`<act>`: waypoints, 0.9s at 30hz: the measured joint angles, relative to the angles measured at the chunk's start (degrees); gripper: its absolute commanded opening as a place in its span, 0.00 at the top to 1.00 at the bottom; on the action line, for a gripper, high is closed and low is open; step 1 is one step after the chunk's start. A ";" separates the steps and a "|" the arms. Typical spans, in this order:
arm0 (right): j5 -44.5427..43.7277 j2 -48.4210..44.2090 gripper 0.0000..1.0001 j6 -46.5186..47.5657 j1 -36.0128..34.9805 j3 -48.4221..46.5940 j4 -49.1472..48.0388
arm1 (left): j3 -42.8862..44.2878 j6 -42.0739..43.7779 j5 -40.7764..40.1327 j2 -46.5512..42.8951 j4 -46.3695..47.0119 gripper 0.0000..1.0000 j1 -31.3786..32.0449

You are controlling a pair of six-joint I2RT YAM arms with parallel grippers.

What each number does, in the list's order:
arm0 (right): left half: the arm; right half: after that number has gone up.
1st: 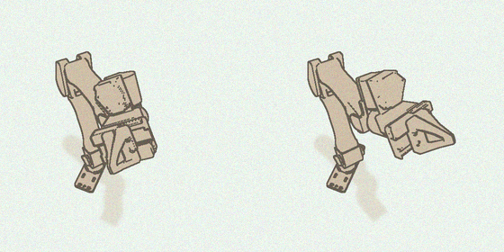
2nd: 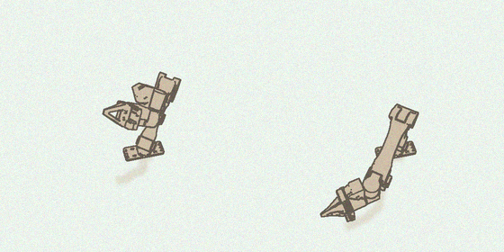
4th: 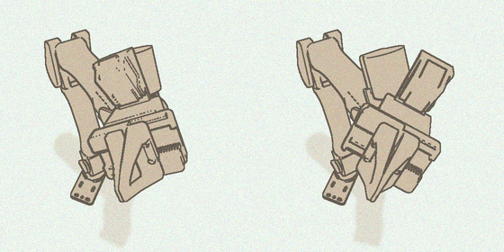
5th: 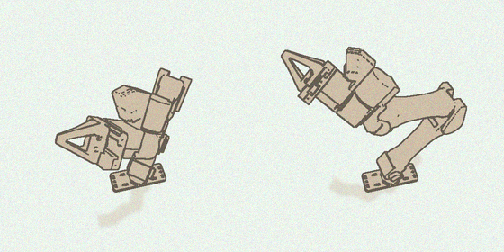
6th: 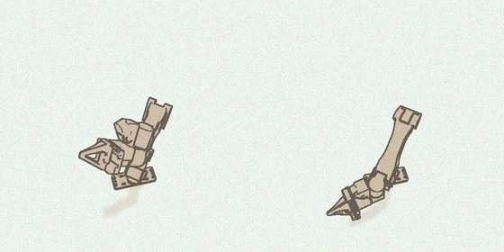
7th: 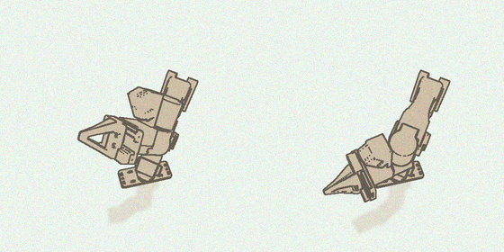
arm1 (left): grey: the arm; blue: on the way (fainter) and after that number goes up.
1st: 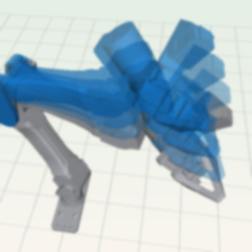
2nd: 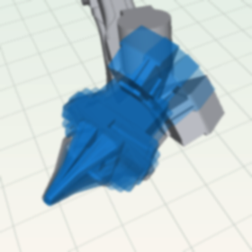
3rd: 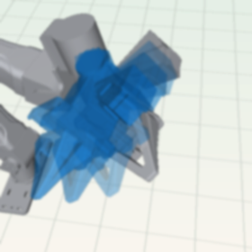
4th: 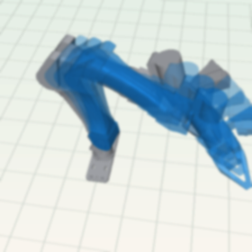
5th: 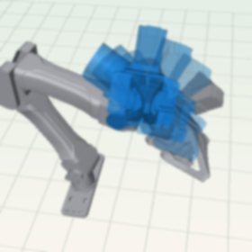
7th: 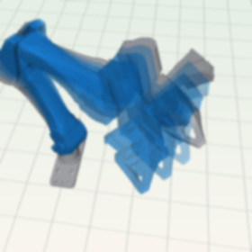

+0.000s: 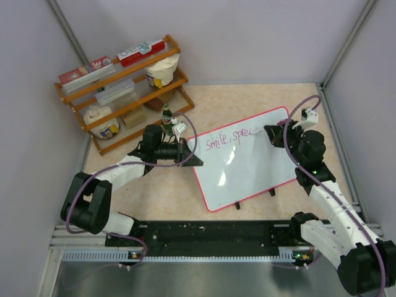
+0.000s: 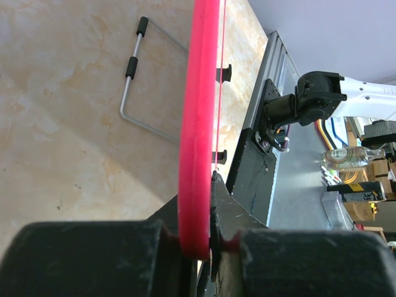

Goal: Write a sentence on the whiteboard

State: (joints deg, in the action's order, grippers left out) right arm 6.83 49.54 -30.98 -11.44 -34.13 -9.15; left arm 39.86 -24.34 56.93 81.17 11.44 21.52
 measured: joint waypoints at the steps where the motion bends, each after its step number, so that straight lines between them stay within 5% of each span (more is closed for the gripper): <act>1: -0.07 0.00 1.00 0.00 0.00 0.02 0.02 | 0.00 0.00 0.02 0.00 0.00 1.00 0.00; 27: -2.97 2.05 1.00 -0.79 0.00 -2.40 0.61 | 0.00 -0.02 0.00 0.00 -0.04 1.00 0.00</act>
State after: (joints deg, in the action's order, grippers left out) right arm 3.86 51.59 -31.77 -11.44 -36.53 -8.54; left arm 39.86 -24.36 56.93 81.17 11.40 21.52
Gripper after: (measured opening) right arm 0.071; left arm 0.091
